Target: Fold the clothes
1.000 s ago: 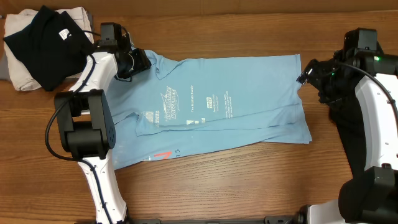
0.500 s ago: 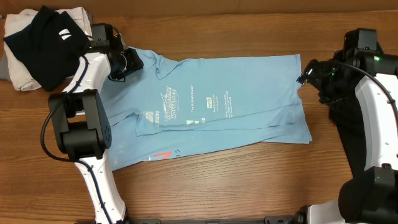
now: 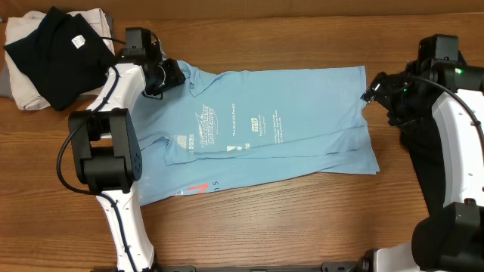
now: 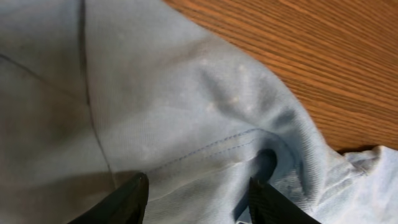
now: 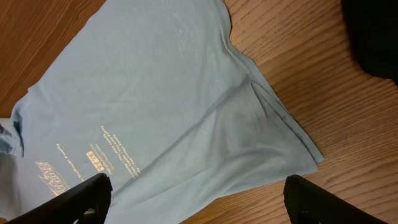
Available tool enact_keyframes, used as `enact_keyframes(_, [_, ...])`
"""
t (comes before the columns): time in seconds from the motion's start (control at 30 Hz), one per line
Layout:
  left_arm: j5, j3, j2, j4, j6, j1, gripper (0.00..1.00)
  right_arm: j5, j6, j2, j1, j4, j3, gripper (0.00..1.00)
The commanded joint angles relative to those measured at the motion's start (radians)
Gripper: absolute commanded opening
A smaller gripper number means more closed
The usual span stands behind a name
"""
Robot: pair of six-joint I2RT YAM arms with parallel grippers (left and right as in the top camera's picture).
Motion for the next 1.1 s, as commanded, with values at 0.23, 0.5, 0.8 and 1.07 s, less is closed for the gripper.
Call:
enact_keyframes(0.23, [-0.064,0.028,0.025,-0.006,-0.055,0.01,0.51,0.007,-0.006,0.003,0.001,0.002,0.014,0.92])
enact_keyframes(0.5, [-0.088,0.028,0.025,-0.004,-0.074,0.023,0.52,0.018,-0.006,0.003,0.001,0.002,0.014,0.92])
enact_keyframes(0.8, [-0.084,0.038,0.023,-0.022,-0.074,0.023,0.48,0.028,-0.005,0.003,0.001,0.009,0.014,0.92])
enact_keyframes(1.07, [-0.08,0.104,0.023,-0.084,-0.058,0.023,0.48,0.029,-0.006,0.003,0.001,0.014,0.014,0.93])
